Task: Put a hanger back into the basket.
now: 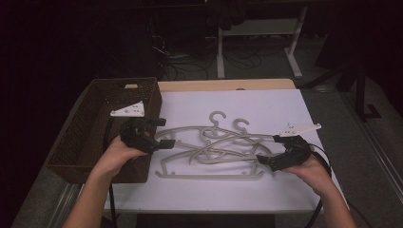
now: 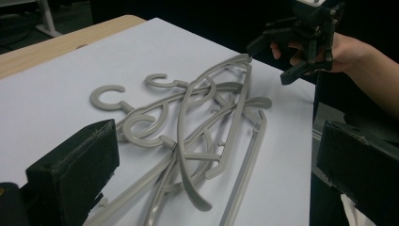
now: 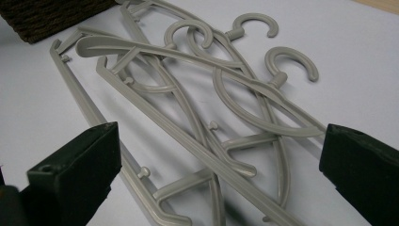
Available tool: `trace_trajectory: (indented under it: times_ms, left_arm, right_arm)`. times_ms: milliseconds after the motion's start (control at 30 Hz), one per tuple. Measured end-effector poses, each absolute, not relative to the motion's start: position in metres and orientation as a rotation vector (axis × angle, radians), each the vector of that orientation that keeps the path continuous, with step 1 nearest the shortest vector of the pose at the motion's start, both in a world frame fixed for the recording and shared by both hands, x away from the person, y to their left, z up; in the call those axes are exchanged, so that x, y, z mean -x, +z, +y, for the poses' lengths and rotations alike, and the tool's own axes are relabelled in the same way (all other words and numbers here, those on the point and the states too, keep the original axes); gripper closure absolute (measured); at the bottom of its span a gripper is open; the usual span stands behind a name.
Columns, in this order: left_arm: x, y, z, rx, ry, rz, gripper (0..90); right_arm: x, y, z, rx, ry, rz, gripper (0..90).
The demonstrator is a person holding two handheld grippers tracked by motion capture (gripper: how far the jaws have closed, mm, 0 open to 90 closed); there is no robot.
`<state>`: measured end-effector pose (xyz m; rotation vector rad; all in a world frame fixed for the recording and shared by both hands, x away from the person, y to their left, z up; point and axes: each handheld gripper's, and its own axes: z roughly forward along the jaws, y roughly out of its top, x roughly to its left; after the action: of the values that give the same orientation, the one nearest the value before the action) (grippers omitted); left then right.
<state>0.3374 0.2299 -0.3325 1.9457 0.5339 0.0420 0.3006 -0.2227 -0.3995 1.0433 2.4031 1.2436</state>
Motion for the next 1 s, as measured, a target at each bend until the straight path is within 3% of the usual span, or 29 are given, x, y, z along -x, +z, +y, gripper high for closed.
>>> trace_trajectory:
  times_ms: [1000]
  left_arm:
    - [-0.353,-0.348,0.163,-2.005,-0.002,0.464,0.0]
  right_arm:
    - [-0.297,-0.414,-0.23,-1.061,1.218,2.417,0.0]
